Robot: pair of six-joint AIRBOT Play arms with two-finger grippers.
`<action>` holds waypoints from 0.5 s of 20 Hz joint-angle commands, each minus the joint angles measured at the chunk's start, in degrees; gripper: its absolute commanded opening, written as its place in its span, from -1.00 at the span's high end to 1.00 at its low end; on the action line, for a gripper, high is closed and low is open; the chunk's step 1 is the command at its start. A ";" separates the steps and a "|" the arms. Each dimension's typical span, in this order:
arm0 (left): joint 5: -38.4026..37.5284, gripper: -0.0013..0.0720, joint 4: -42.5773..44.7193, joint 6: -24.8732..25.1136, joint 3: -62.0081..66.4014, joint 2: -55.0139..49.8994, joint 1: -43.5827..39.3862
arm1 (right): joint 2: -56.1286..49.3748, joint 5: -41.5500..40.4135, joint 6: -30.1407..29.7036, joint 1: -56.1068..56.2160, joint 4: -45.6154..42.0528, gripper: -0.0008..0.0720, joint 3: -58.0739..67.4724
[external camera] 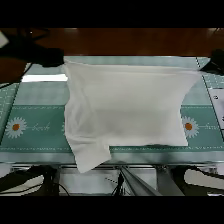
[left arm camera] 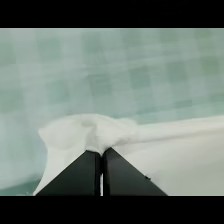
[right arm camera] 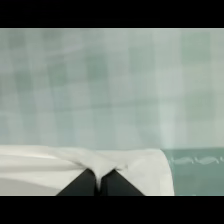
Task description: Fold the shirts.
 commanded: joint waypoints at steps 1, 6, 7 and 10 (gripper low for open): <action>11.52 0.92 -0.55 0.33 -0.28 -10.34 0.04 | -7.08 -14.75 -0.04 0.00 5.40 0.91 -0.15; 26.93 0.92 -9.22 0.35 -0.28 -16.65 -0.09 | -13.20 -25.46 -5.11 3.52 2.51 0.91 -0.15; 29.42 0.92 -10.19 0.35 -0.28 -17.59 -0.09 | -14.14 -27.43 -5.68 4.79 0.70 0.91 -0.15; 32.46 0.91 -10.25 0.37 -0.28 -20.44 -0.07 | -16.46 -31.01 -4.72 7.39 -6.97 0.91 -0.15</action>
